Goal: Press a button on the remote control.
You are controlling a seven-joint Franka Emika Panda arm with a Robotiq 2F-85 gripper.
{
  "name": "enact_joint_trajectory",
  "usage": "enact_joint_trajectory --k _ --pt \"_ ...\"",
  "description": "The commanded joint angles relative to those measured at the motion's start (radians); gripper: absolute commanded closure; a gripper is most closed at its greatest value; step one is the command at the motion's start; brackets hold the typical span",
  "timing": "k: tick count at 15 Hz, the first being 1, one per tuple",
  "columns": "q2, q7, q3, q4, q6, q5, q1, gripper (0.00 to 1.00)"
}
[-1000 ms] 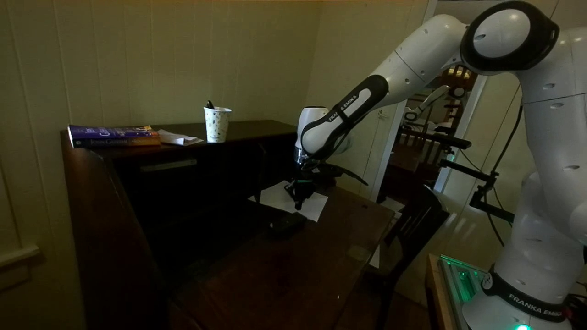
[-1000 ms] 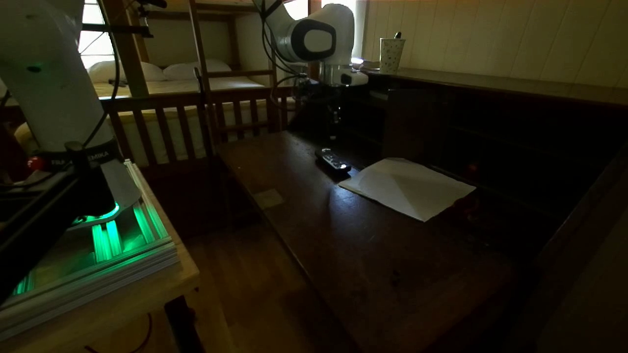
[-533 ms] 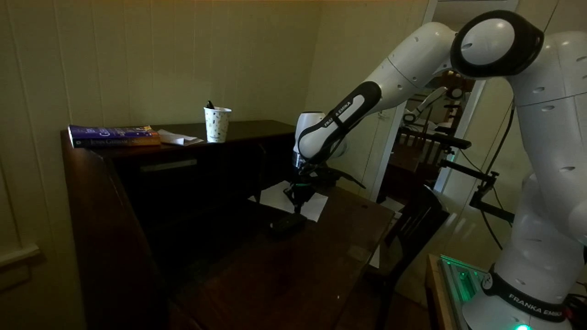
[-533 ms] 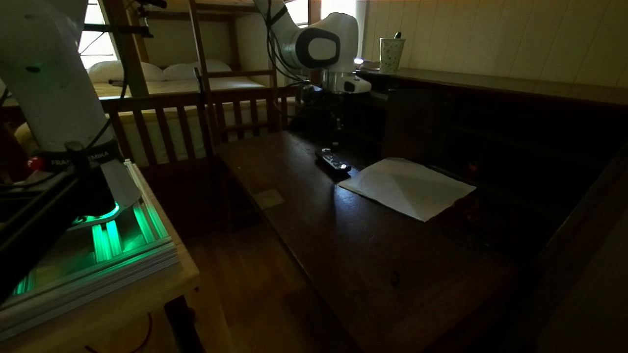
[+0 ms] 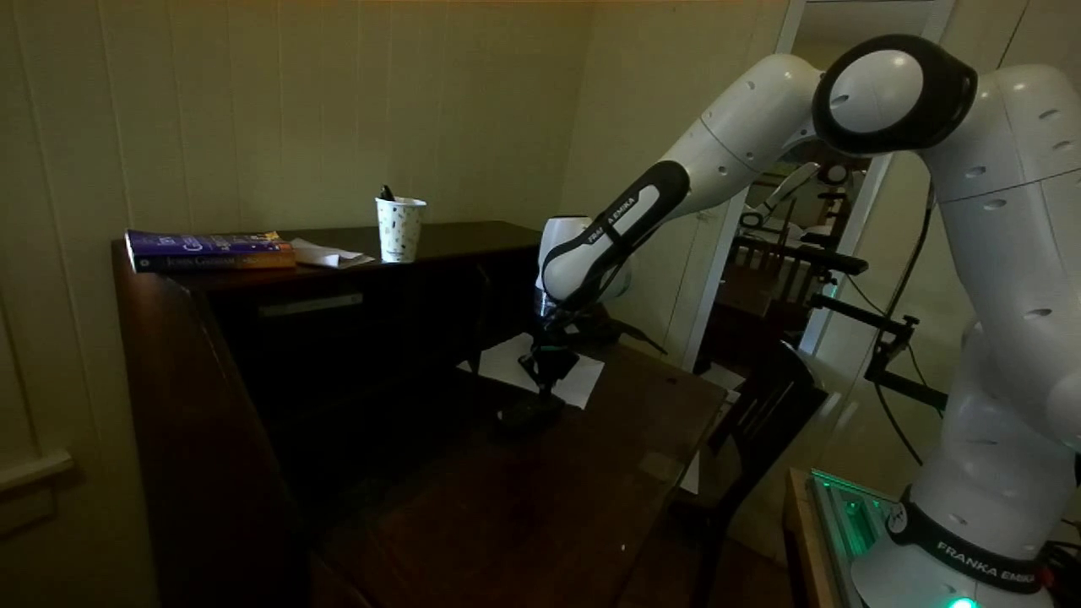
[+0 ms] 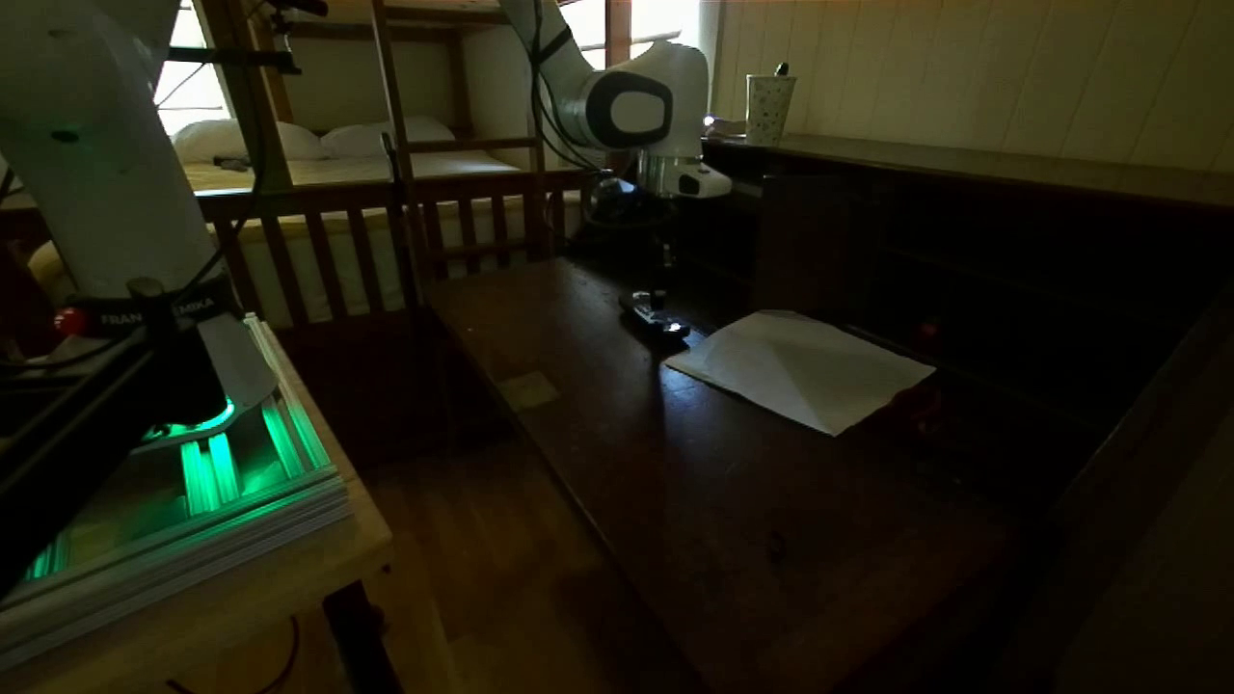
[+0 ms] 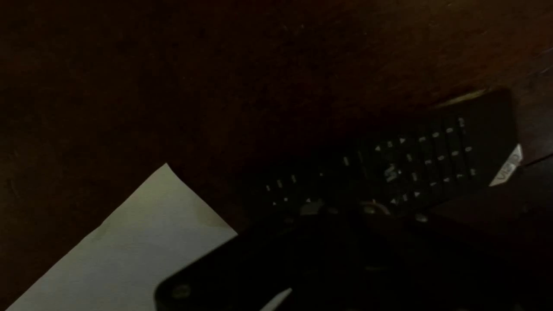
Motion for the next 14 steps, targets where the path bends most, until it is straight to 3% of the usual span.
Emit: enact_joint_trajectory --k 1,14 --pt "0.031 -0.024 0.011 0.035 -0.011 0.033 -0.014 1.0" --pt "0.076 -0.057 0.03 0.059 -0.026 0.056 -0.033 1.0"
